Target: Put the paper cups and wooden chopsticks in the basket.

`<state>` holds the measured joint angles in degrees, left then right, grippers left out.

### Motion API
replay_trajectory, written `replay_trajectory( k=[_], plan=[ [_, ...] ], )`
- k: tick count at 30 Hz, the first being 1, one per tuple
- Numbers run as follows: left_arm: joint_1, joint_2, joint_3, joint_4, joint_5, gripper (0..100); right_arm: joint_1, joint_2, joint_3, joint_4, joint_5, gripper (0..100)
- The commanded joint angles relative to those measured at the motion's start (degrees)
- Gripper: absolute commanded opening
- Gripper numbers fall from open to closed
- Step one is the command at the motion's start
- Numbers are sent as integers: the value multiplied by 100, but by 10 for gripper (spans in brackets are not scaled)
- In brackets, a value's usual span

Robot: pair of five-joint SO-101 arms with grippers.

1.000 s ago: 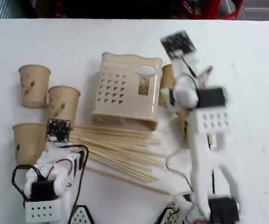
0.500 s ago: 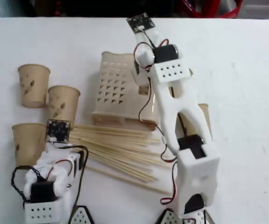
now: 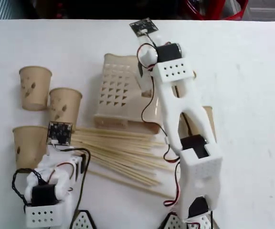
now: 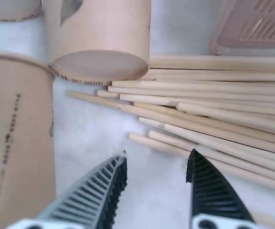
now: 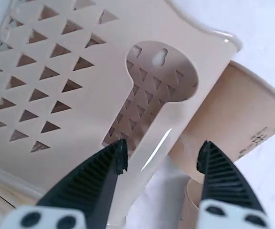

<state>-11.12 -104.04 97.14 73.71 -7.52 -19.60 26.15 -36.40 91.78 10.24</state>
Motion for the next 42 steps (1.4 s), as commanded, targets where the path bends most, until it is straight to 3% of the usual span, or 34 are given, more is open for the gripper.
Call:
replay_trajectory(
  k=[1,7,14,18,31,42],
  plan=[
    [-31,-66,-18,9,0,212,40,-505,-44,13,141,241],
    [-31,-66,-18,9,0,212,-163,-1991,1574,-989,149,241],
    [-31,-66,-18,9,0,212,84,-4338,5327,-3749,273,241],
    [-31,-66,-18,9,0,212,233,-4488,6084,-5015,316,240],
    [-31,-66,-18,9,0,212,189,-2413,4747,-5103,264,240],
    [-31,-66,-18,9,0,212,576,-2308,4747,-4857,264,241]
  ],
)
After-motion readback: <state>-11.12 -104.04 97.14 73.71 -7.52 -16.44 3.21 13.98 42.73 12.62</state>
